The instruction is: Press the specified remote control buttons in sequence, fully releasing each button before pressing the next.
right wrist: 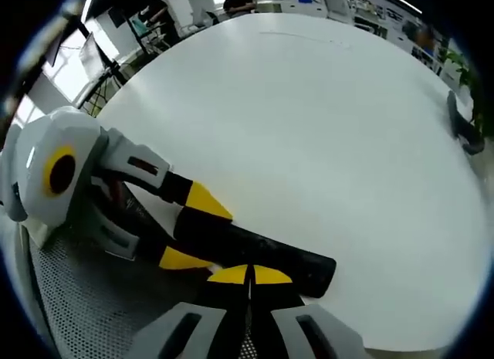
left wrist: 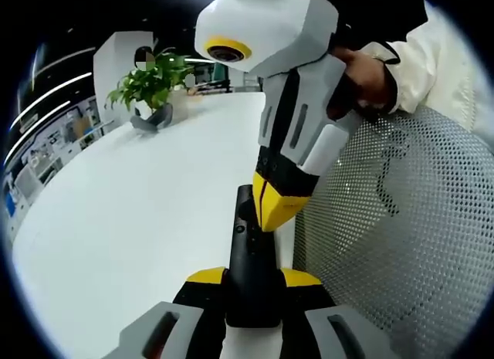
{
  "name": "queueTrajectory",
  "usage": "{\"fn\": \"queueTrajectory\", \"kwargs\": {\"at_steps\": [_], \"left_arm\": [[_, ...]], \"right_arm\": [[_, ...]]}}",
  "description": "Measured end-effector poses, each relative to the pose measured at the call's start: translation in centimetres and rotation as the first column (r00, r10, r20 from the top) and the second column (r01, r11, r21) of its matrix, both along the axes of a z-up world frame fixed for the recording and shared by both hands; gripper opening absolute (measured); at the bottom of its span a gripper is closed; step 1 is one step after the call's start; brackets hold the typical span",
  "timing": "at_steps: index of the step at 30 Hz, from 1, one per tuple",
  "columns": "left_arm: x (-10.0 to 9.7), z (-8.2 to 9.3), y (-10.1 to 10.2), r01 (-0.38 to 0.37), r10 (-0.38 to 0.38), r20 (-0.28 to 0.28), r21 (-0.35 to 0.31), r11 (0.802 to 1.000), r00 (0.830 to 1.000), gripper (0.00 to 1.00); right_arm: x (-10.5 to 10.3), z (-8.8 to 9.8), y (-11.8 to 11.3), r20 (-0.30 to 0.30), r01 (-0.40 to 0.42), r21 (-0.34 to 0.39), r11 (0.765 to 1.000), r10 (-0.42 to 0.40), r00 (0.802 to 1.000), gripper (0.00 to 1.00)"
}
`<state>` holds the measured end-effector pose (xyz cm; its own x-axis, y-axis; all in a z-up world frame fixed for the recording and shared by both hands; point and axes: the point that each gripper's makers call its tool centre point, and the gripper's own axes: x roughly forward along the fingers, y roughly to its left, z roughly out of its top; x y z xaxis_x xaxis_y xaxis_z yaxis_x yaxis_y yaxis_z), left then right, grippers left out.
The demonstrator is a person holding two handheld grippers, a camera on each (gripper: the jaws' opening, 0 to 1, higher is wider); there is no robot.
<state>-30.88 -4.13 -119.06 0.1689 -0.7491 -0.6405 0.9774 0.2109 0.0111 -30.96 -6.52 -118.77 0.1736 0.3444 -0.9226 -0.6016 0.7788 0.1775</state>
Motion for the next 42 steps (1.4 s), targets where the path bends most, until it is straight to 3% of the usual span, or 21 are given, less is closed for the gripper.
{"fn": "queueTrajectory", "kwargs": {"at_steps": [9,19,28,32,42], "left_arm": [[0.0,0.0,-0.1,0.003,-0.003,0.003,0.001,1.000,1.000,0.25],[0.0,0.0,-0.1,-0.003,0.003,-0.004,-0.003,1.000,1.000,0.25],[0.0,0.0,-0.1,-0.010,0.010,-0.013,-0.007,1.000,1.000,0.25],[0.0,0.0,0.0,-0.010,0.010,-0.012,-0.008,1.000,1.000,0.25],[-0.1,0.0,0.0,-0.011,0.011,-0.012,-0.009,1.000,1.000,0.25]], "right_arm": [[0.0,0.0,-0.1,0.026,-0.034,-0.018,0.999,0.035,0.999,0.00],[0.1,0.0,-0.1,0.010,-0.011,-0.008,1.000,0.011,1.000,0.00],[0.1,0.3,-0.2,-0.058,0.062,0.043,0.997,-0.059,0.997,0.00],[0.8,1.3,0.6,-0.011,0.068,0.119,0.991,-0.067,0.998,0.00],[0.8,1.3,1.2,0.009,0.044,0.132,0.990,-0.045,0.999,0.00]]}}
